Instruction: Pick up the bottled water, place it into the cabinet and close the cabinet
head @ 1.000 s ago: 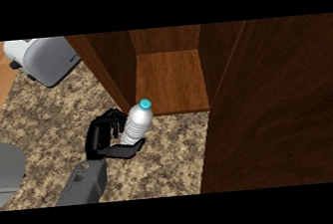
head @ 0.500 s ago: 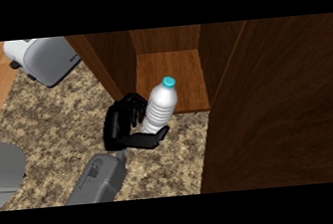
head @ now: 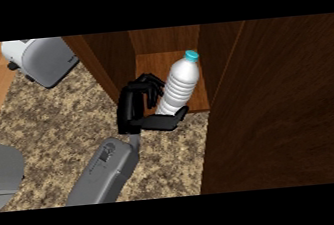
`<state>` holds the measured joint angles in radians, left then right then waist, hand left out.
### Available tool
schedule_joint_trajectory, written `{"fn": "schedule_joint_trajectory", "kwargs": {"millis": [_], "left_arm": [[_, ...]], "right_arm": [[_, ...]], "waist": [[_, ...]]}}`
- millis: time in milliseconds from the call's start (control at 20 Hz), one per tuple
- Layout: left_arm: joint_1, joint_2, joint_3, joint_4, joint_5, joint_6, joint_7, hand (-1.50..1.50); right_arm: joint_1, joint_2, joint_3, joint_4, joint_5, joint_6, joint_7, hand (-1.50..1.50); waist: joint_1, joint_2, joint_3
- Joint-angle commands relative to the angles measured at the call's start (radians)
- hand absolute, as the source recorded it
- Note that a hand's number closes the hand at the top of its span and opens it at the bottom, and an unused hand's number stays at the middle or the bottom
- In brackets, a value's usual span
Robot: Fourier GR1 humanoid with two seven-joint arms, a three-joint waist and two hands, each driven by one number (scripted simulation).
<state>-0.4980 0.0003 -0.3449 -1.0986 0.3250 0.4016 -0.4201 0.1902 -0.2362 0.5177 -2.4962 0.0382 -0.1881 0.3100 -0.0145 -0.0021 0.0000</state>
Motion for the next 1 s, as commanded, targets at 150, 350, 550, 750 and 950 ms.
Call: {"fn": "schedule_joint_trajectory", "kwargs": {"millis": [150,350,550,750,950], "left_arm": [[-0.134,0.0,-0.081,0.09,0.059,0.162,0.079,1.5],[-0.269,0.0,0.009,0.267,0.144,0.096,0.053,1.5],[-0.274,0.0,0.003,0.299,0.181,0.174,0.031,1.5],[-0.359,0.0,0.024,0.455,0.22,0.19,-0.022,1.5],[-0.441,0.0,0.041,0.612,0.235,0.203,-0.097,1.5]], "right_arm": [[0.114,-0.03,0.042,-0.106,0.042,0.019,-0.052,-1.5],[0.108,-0.003,0.066,-0.069,0.063,0.007,-0.074,-1.5],[0.164,-0.052,-0.001,-0.132,-0.02,0.037,-0.094,-1.5],[0.144,-0.032,0.03,-0.105,0.021,0.024,-0.069,-1.5],[0.129,-0.056,-0.095,-0.071,-0.107,0.067,-0.112,-1.5]], "waist": [[-0.009,0.0,0.0],[-0.015,0.004,0.0],[-0.015,0.003,0.0],[-0.02,0.006,0.0],[-0.034,0.014,0.0]]}}
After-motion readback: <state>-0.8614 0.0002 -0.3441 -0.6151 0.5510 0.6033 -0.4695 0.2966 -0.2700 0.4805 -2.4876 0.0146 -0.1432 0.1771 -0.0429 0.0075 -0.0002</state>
